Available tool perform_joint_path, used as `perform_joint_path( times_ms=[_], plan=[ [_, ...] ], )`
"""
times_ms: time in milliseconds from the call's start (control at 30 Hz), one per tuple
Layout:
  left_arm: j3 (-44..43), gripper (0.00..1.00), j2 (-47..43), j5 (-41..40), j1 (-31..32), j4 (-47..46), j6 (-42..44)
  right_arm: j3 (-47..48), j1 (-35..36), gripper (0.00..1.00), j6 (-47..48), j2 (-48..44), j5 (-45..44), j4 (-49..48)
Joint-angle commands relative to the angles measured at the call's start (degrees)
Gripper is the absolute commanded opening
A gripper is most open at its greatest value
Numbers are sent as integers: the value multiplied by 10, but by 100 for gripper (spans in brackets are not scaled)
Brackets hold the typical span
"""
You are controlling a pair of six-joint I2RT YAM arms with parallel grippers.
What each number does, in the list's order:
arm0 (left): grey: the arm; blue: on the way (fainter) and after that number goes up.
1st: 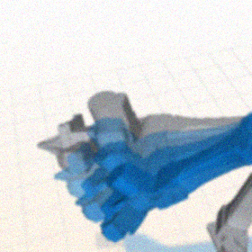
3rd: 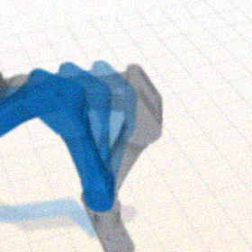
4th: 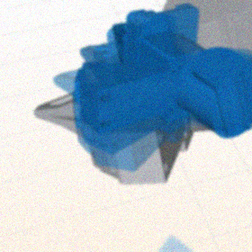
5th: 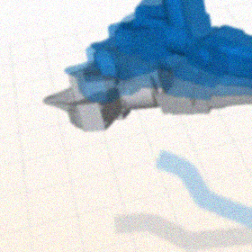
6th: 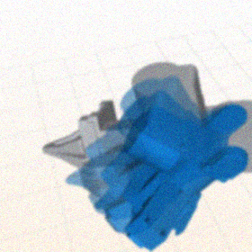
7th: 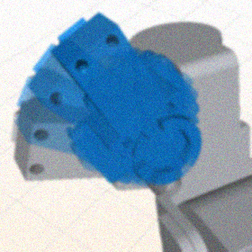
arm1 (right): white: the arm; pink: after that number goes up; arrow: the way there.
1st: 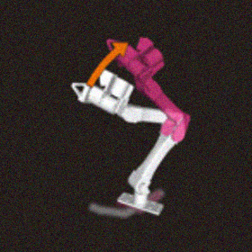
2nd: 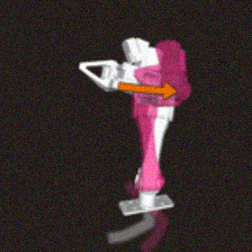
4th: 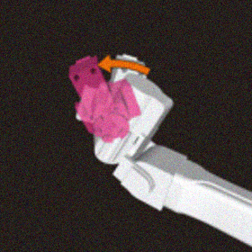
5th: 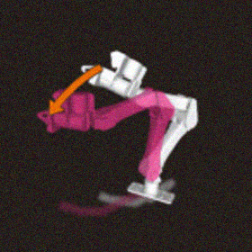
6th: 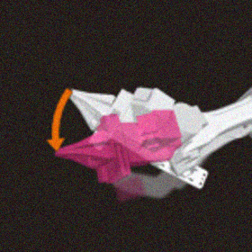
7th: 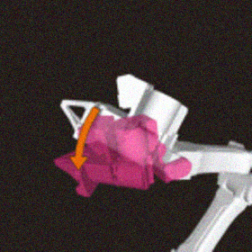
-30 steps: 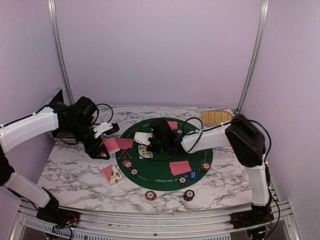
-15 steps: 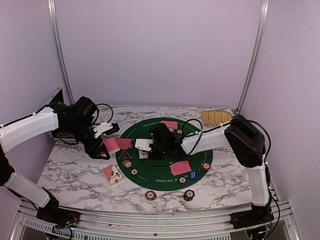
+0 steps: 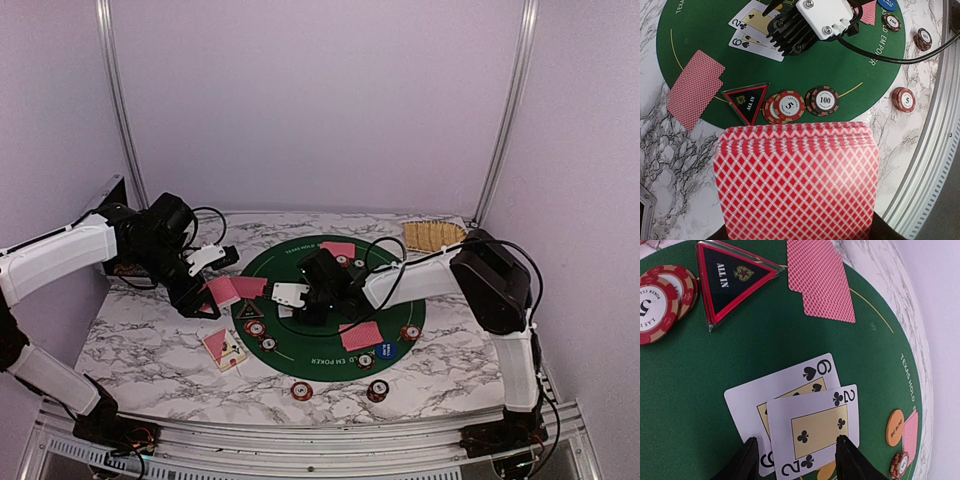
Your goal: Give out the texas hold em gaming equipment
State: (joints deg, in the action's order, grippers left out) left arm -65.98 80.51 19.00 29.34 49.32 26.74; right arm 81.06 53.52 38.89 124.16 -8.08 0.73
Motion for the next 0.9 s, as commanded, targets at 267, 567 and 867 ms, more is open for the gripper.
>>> perform_joint_path(
  times_ms=[267, 567, 867],
  plan=[
    [-10, 0, -12, 11, -3, 10, -4, 23, -9, 62, -82, -60, 15, 42],
    [-8, 0, -19, 10, -3, 10, -3, 129, -121, 99, -367, -96, 144, 62],
    [-9, 0, -25, 9, -3, 10, -1, 271, -181, 99, -514, 0, 411, 148]
  ],
)
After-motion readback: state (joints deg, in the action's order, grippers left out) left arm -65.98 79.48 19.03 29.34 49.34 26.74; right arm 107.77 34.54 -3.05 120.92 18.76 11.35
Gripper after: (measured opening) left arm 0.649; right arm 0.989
